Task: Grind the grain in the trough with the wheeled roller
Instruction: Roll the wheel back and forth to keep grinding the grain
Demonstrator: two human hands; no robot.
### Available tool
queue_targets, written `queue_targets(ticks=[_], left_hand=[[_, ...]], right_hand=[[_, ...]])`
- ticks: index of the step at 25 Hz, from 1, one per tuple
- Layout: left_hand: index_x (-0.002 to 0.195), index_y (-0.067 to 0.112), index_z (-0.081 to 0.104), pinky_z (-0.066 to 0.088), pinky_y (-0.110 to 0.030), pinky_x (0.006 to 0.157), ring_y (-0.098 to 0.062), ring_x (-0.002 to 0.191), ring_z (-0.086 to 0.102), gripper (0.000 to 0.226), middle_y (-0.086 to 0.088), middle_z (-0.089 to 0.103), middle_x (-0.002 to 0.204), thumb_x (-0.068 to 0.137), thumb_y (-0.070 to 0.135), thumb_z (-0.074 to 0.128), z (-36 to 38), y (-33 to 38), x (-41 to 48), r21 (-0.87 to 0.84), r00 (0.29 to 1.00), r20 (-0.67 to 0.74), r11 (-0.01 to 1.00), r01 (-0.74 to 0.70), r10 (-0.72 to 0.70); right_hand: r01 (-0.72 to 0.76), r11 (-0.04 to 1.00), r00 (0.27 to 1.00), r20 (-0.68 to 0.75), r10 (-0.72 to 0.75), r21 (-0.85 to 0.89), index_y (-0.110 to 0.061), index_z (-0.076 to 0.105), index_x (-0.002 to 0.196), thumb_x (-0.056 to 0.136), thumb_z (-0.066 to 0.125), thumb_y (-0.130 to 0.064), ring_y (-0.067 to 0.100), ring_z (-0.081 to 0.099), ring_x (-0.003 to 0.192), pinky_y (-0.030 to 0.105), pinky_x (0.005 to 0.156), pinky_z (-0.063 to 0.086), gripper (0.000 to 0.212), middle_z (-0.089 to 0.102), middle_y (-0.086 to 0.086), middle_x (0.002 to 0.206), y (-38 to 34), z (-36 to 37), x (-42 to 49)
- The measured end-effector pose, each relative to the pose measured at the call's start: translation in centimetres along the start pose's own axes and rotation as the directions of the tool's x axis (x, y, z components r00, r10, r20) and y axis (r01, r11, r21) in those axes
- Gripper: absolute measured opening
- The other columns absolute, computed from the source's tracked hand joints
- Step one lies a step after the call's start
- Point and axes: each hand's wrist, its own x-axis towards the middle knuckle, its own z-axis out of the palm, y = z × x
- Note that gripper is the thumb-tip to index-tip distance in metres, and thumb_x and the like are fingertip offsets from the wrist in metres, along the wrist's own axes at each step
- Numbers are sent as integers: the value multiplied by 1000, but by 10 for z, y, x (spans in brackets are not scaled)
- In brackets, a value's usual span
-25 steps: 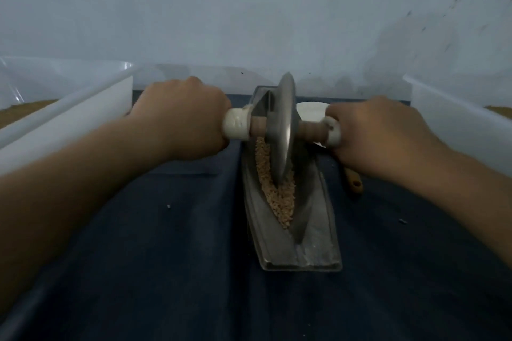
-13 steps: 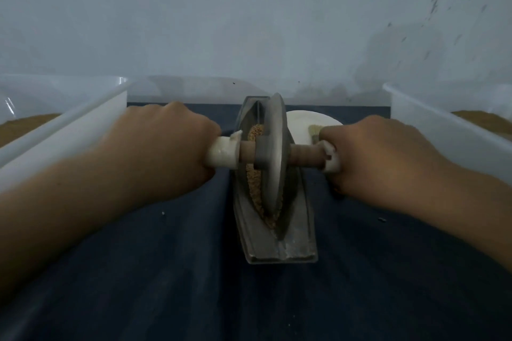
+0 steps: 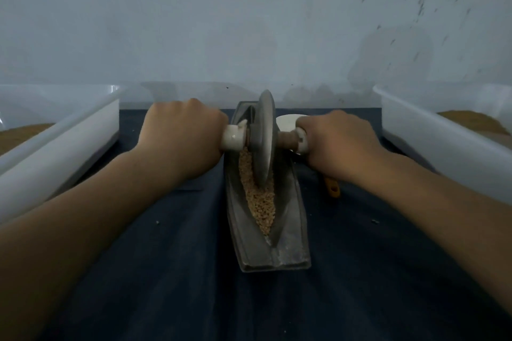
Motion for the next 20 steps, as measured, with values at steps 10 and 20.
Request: queue_targets(ticks=[10,20], left_hand=[[78,32,61,35,-29,53,-23,57,49,23,8,40,63,80,54,55,12,-6,-11,-75,999,25,997,28,-26],[77,35,57,43,-29,56,-14,60,51,21,10,53,68,65,52,56,-4,-17,-25,-241,975,216,970,8,45]], right_hand=[[80,994,992,109,-72,-76,-31,50,69,77,68,-33,13,52,59,25,47,31,20,55,-8,66,-1,-22,1],[187,982,976,114,-185,-14,-38,53,73,68,66,-34,8,52,54,25,45,32,14,55,-7,59,2,-34,-13]])
